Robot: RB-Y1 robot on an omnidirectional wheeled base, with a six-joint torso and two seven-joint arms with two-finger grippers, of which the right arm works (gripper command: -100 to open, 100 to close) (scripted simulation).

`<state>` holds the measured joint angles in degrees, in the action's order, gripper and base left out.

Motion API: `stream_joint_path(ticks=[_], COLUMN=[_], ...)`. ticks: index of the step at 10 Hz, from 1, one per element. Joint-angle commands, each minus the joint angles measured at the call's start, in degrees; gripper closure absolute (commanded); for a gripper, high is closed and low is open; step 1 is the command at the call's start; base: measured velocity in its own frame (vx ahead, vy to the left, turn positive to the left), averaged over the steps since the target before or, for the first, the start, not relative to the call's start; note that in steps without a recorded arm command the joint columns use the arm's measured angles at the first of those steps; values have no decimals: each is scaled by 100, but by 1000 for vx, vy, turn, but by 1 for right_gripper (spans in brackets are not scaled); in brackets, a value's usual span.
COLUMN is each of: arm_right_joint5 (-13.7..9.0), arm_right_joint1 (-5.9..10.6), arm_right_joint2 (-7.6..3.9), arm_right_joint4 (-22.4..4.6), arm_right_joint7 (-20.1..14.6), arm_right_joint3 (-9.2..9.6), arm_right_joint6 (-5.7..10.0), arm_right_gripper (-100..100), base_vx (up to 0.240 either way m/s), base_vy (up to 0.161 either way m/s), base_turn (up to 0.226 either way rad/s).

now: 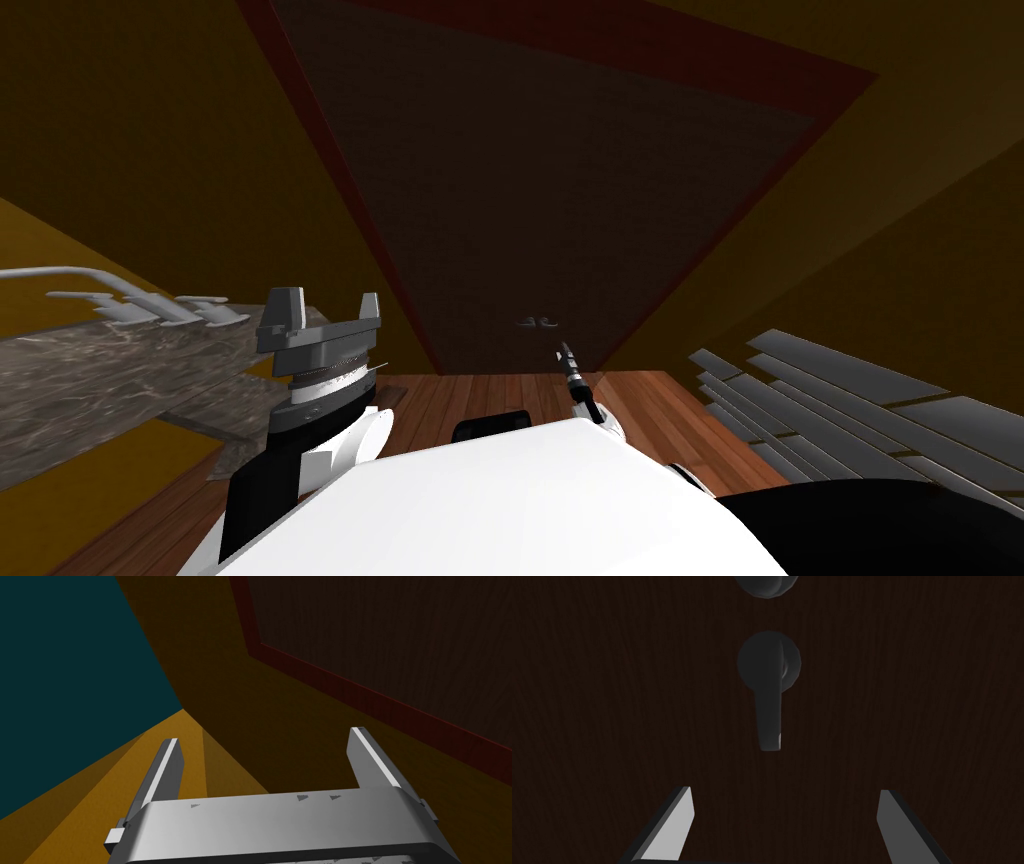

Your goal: Pull the door open

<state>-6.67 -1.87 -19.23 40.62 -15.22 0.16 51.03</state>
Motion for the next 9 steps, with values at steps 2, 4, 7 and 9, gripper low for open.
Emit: stream_joint_path(ticks=[2, 4, 7, 9], arm_right_joint5=[-12, -83, -128, -226], arm_right_joint1=[23, 20, 24, 61], arm_right_joint2=[-19, -93, -134, -207], arm_right_joint4=[-121, -302, -418, -685], arm_right_joint7=[-10, 35, 68, 150], arm_right_joint3=[4, -152, -256, -484], arm_right_joint6=[35, 48, 52, 62], arm_right_gripper=[-100, -100, -100, -100], base_vx=[96, 32, 12, 34], base_vy=[-10, -27, -24, -43], base_turn=[35, 28, 14, 55])
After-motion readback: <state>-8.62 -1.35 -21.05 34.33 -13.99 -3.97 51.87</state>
